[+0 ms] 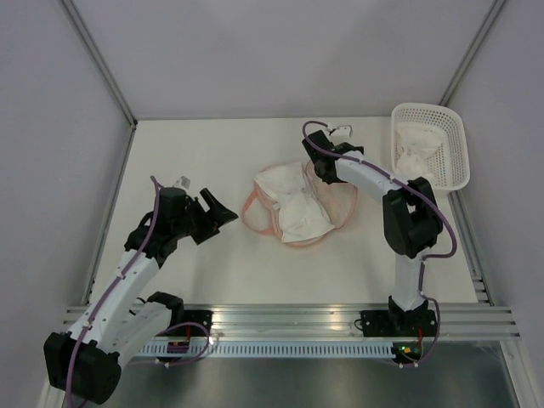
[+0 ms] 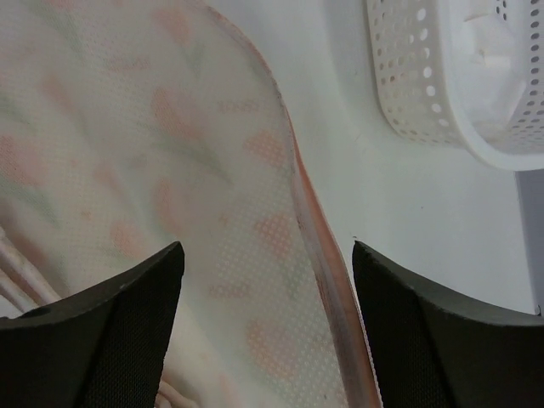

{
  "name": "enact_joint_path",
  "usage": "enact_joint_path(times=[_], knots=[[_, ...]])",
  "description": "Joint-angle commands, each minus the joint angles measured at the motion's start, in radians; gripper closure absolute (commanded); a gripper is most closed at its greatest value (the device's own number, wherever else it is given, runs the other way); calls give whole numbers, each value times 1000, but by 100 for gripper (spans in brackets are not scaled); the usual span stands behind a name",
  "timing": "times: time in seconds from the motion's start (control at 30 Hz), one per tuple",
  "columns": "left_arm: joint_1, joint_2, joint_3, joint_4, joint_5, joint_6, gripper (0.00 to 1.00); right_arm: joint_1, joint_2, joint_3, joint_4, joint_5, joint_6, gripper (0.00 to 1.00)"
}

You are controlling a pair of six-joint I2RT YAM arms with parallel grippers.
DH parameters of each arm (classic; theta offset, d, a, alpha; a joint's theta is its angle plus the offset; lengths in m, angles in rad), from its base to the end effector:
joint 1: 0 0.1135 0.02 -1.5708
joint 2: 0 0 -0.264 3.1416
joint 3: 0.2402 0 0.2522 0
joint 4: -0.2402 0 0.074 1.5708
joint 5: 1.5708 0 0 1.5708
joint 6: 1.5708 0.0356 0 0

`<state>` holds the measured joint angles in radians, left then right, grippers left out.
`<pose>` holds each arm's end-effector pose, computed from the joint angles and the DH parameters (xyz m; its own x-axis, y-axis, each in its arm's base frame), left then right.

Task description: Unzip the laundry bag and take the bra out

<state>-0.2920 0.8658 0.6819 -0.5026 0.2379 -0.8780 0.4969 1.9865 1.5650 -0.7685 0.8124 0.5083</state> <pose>0.1745 -0.0612 0.2599 -0.7373 -0.5592 -0.3791 -0.1769 0.7013 -0.6906 0.3739 0.1733 0.2181 -0.7570 -0.0298 -0.6527 0.3180 0.8559 -0.4079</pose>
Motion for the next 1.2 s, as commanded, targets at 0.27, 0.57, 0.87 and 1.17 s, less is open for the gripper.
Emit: enact_joint_path(times=[0.27, 0.57, 0.87, 1.17], knots=[[1, 18, 73, -17, 1, 19, 15, 95, -428, -187, 208, -215, -162, 7], [1, 24, 62, -17, 6, 16, 15, 103, -361, -255, 346, -600, -209, 9], [2, -24, 42, -27, -5, 16, 15, 25, -160, -210, 452, -844, -174, 12], [2, -21, 42, -40, -18, 31, 15, -92, -112, -335, 621, -1149, -134, 15]])
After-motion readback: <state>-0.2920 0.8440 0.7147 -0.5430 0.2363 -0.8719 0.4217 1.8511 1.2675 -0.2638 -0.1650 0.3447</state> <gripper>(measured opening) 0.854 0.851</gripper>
